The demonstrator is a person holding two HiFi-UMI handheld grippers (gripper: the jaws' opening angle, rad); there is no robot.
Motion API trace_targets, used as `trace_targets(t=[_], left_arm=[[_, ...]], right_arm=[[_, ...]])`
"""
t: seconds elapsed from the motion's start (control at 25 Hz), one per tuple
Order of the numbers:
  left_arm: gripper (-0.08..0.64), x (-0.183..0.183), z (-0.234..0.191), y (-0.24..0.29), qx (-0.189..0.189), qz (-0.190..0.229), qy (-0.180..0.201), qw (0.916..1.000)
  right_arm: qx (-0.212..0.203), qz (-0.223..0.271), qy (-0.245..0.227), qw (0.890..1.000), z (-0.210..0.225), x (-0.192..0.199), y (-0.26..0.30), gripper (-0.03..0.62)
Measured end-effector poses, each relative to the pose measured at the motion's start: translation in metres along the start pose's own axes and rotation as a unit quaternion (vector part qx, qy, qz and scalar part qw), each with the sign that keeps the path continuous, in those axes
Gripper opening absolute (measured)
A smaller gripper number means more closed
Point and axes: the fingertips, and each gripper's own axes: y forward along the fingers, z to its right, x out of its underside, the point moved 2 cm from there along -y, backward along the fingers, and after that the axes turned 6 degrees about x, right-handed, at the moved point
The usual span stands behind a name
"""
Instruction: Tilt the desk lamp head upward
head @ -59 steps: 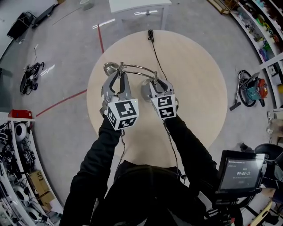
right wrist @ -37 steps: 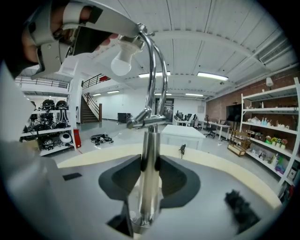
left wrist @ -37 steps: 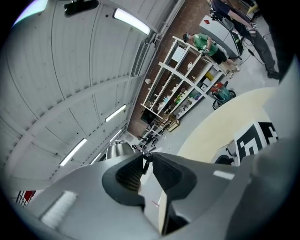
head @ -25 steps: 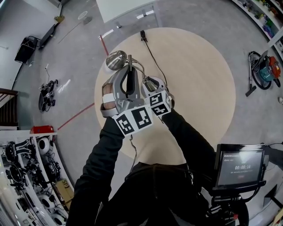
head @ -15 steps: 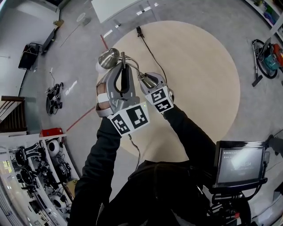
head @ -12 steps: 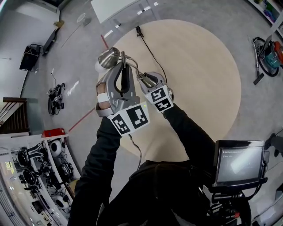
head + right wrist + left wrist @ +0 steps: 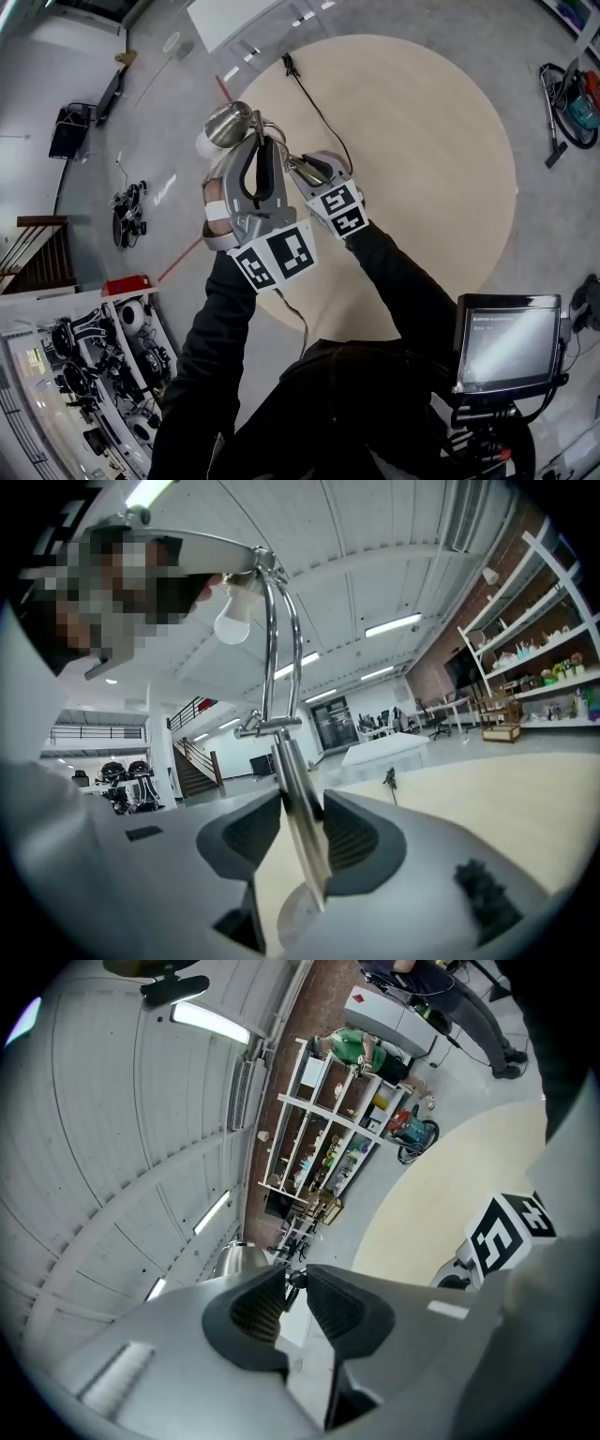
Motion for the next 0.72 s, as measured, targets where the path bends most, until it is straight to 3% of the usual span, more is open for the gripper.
trace_targets(t=[0.44, 0.72], left_arm=[[0.080, -0.0007, 0.0034, 0.0006, -0.010, 0.006, -0.003, 0.9999], [0.115, -0.0010, 0.0063, 0.0036, -0.022, 0.018, -0.011, 0.9995]], right_arm=[[-0.009, -0.016, -0.019, 1.000, -0.0043, 0.0025, 0.0024, 0.129], [0.011, -0.021, -0.039, 0.999, 0.0038, 0.0057, -0.0006, 0.129]])
